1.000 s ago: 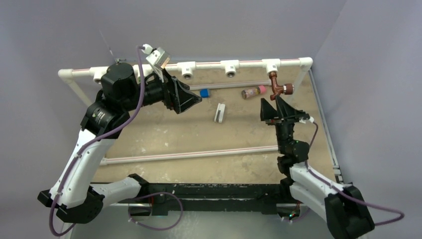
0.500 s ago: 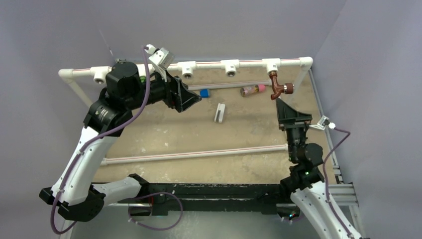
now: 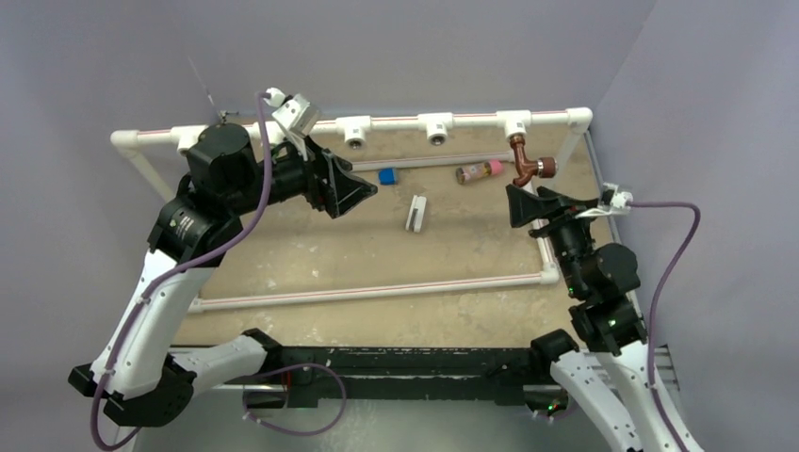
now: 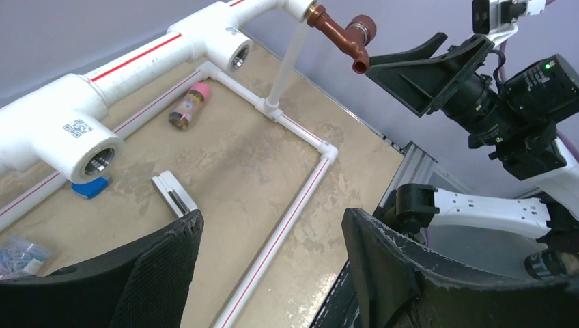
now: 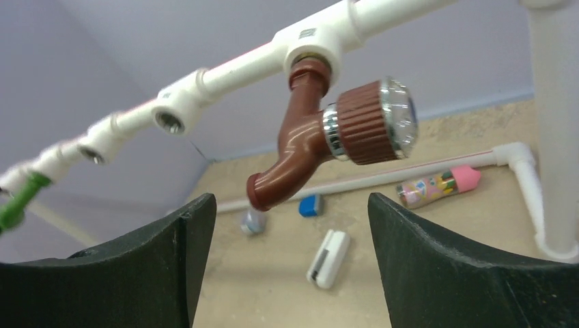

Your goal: Install the water faucets

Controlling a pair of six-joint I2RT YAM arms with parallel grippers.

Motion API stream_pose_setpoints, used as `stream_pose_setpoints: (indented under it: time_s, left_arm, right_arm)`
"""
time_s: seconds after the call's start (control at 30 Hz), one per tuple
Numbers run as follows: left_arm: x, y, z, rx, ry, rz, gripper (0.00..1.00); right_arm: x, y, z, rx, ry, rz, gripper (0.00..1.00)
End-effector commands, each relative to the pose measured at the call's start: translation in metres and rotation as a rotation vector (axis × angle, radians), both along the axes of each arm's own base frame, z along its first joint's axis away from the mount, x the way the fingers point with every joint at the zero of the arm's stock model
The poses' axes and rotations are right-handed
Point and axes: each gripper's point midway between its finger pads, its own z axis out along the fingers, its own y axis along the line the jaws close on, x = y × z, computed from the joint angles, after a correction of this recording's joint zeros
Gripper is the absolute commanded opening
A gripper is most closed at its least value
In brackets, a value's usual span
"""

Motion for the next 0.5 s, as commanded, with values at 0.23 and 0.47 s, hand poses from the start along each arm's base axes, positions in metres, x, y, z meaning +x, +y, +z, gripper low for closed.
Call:
stream_pose_setpoints:
  time_s: [0.23,0.47]
  left_arm:
    - [-0.016,0.000,0.010,-0.024,-0.061,-0.059,0.74]
    - [-0.020,0.001,0.011,-0.027,-0.068,-0.070,0.74]
  right_arm:
    - [-0.004,0.022,0.033,-0.526,0.024,0.178,0.80]
    - [0.005,-0.018,0.072,-0.634,0.094,-0.026,0.81]
